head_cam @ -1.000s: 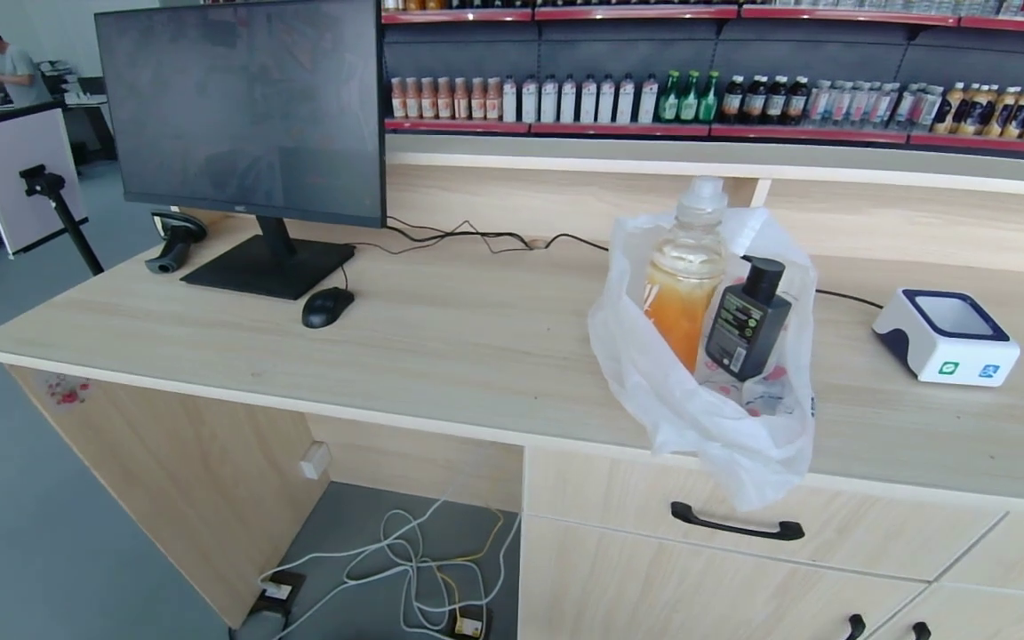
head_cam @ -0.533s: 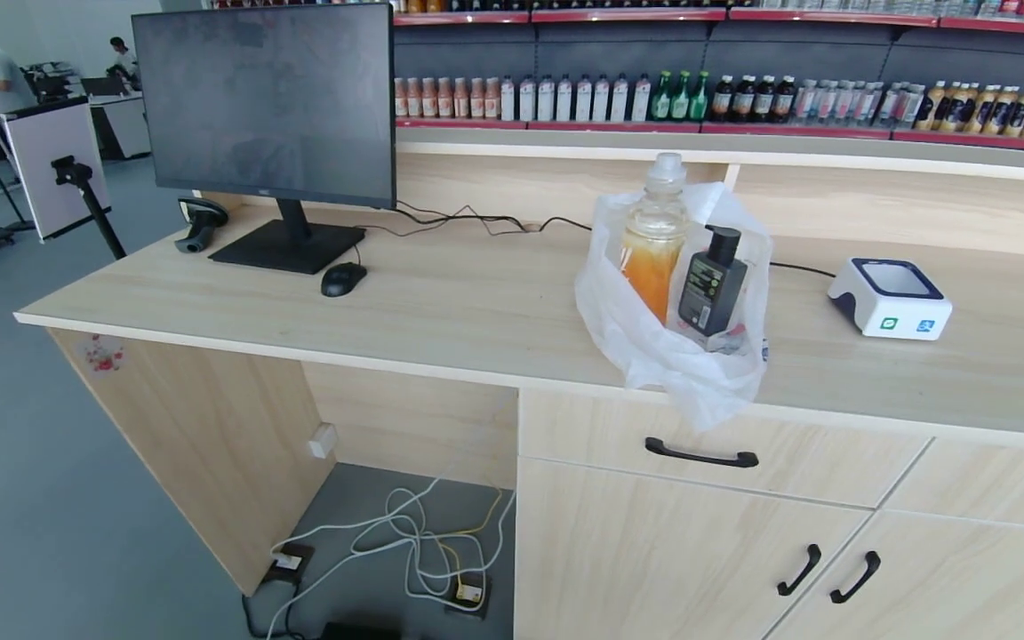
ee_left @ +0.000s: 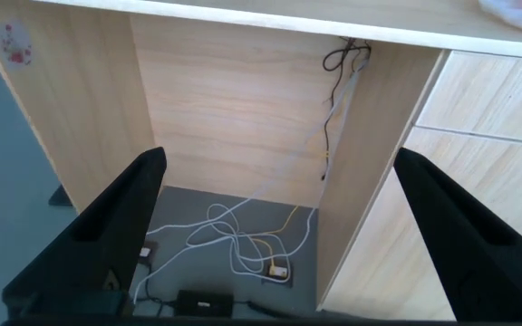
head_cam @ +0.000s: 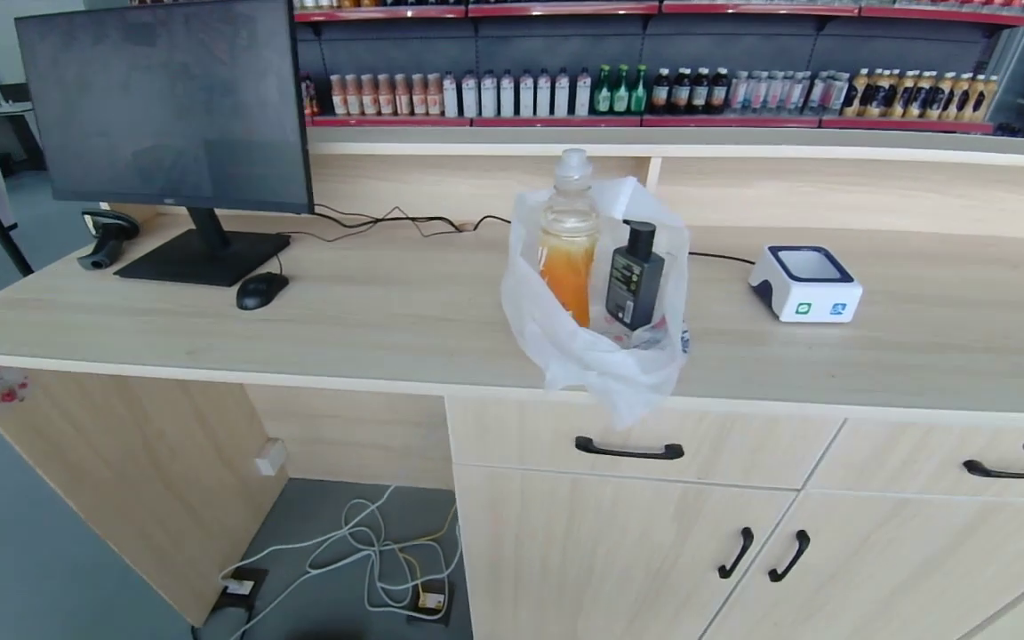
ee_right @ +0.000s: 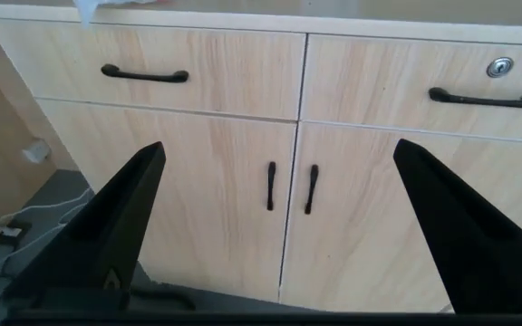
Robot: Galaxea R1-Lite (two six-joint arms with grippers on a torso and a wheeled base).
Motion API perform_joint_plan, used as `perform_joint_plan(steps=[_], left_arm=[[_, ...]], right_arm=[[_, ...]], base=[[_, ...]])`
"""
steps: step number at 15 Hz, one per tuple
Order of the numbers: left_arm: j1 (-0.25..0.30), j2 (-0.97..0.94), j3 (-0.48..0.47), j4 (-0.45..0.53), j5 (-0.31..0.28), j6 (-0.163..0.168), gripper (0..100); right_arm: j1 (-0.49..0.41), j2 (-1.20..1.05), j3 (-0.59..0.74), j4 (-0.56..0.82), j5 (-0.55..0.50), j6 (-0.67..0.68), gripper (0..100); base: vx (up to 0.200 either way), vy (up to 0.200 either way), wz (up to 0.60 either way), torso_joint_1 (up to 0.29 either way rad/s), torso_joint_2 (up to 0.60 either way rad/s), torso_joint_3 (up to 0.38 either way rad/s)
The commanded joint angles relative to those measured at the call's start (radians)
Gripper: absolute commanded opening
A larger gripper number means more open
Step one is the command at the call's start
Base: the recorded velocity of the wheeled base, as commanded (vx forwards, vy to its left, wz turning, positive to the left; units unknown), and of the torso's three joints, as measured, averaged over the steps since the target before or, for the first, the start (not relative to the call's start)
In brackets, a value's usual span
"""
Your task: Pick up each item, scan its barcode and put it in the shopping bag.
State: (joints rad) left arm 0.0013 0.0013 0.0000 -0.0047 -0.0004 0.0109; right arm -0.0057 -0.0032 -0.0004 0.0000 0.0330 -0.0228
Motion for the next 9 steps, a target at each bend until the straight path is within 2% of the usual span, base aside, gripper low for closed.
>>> perform_joint_plan(steps=[1,9], left_arm=[[-0.001,0.000,0.000,0.000,0.000,0.001,100],[-0.001,0.000,0.000,0.003,0.000,0.003,100]], right_arm=[[-0.002,0.003,0.000,-0.002,0.001,-0.002,100],[-0.002,0.003,0.000,-0.002,0.001,0.000,100]], base=[[0.000,-0.200,0.00,0.012,0.00,-0.002],[0.000,-0.200,0.00,0.002,0.00,0.003]])
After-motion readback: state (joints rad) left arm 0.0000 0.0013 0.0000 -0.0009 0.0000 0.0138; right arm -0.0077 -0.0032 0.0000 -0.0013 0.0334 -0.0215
